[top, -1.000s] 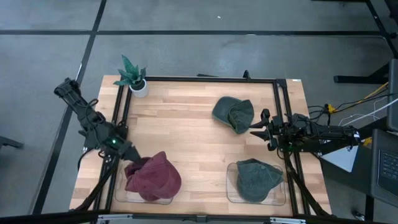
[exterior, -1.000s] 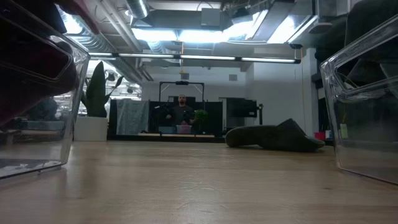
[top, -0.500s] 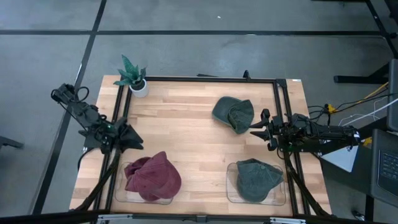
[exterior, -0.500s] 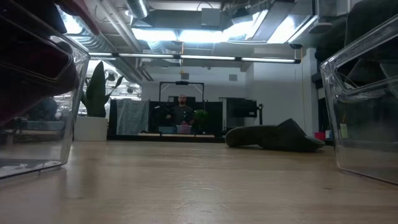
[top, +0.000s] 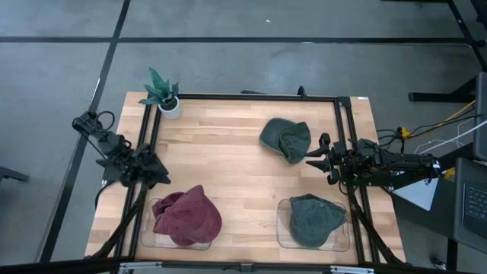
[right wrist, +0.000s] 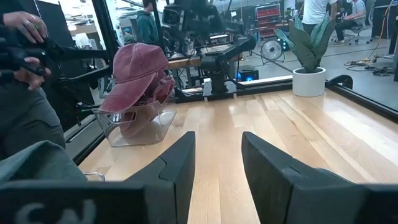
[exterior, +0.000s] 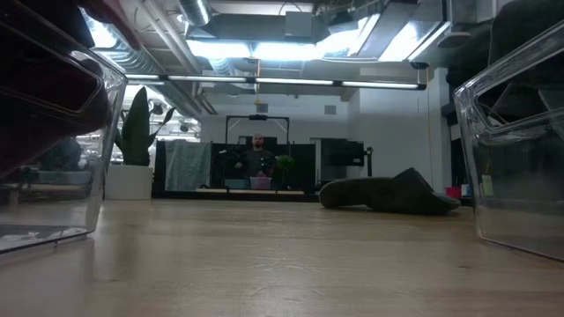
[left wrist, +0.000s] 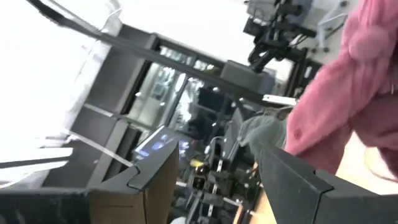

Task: Pick & Place hat
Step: Adjust the left transparent bin

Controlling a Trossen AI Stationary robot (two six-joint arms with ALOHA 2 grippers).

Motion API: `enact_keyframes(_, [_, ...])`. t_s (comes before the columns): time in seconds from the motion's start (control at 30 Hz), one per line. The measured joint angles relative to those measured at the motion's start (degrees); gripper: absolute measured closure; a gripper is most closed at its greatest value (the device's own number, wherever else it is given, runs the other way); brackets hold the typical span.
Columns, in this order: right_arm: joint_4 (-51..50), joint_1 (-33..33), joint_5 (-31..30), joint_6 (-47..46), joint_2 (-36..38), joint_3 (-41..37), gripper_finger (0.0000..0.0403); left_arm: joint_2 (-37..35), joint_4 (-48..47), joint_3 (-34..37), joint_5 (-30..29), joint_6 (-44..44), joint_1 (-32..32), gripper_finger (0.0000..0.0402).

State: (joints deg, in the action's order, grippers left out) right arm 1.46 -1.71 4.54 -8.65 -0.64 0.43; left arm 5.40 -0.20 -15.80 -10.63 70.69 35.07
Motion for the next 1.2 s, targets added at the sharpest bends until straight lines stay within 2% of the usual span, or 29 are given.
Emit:
enact_keyframes(0.2, [0.01, 0.02, 0.00, -0.06, 0.00, 0.00, 0.0271, -5.38, 3.01, 5.89, 0.09, -2.22, -5.44, 0.0189])
enact_keyframes(0.4, [0.00, 0.00, 0.01, 0.03, 0.00, 0.00, 0.0271, -5.39, 8.63, 10.20, -0.95, -7.33, -11.51, 0.0187])
enact_keyframes(0.57, [0.01, 0.01, 0.00, 0.05, 0.02, 0.00, 0.0271, -5.39, 9.52, 12.95, -4.07, -12.37, -15.36, 0.0187])
enact_keyframes(0.77, [0.02, 0.01, 0.00, 0.00, 0.02, 0.00, 0.0271, -5.42, 8.12, 15.33, -10.35, -15.95, -19.03, 0.0187])
enact_keyframes(0.9, [0.02, 0.00, 0.00, 0.03, 0.01, 0.00, 0.0271, -5.42, 5.69, 15.33, -15.26, -12.53, -21.43, 0.0187])
enact_keyframes(1.07, [0.00, 0.00, 0.00, 0.05, 0.02, 0.00, 0.0271, -4.94, 4.52, 15.33, -26.00, -3.73, -24.64, 0.0187])
enact_keyframes(1.2, [0.00, 0.02, 0.00, 0.05, 0.01, 0.00, 0.0271, -4.99, 4.21, 15.33, -34.68, -6.77, -26.51, 0.0187])
